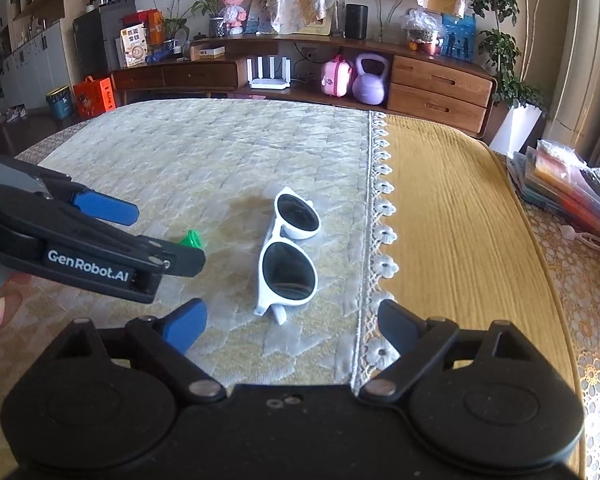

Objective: Organize rigid objects
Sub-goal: 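Move the left tool to the green plastic peg while the right tool approaches the white sunglasses, then grasp the green peg with the left tool while the right tool grasps the white sunglasses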

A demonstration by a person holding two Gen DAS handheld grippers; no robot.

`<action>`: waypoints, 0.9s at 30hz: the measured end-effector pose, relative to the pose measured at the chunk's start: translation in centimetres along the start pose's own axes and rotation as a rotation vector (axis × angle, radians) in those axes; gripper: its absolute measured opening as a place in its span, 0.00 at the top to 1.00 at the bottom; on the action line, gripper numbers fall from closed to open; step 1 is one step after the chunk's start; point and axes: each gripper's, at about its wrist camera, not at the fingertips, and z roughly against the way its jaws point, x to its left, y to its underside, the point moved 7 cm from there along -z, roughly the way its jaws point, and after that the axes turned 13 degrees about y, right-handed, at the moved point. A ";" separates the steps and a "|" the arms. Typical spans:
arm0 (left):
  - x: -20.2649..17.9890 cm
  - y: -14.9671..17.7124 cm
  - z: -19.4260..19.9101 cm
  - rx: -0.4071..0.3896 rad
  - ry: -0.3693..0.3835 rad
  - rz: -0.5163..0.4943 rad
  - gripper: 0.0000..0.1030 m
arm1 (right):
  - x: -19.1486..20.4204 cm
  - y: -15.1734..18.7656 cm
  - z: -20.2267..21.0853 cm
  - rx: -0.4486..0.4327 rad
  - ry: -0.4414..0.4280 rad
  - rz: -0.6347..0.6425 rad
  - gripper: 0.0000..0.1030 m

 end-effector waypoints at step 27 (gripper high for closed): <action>-0.3 -0.3 -1.3 -0.033 0.019 -0.092 0.85 | -0.7 -0.7 -2.5 -0.045 -0.005 -0.041 0.65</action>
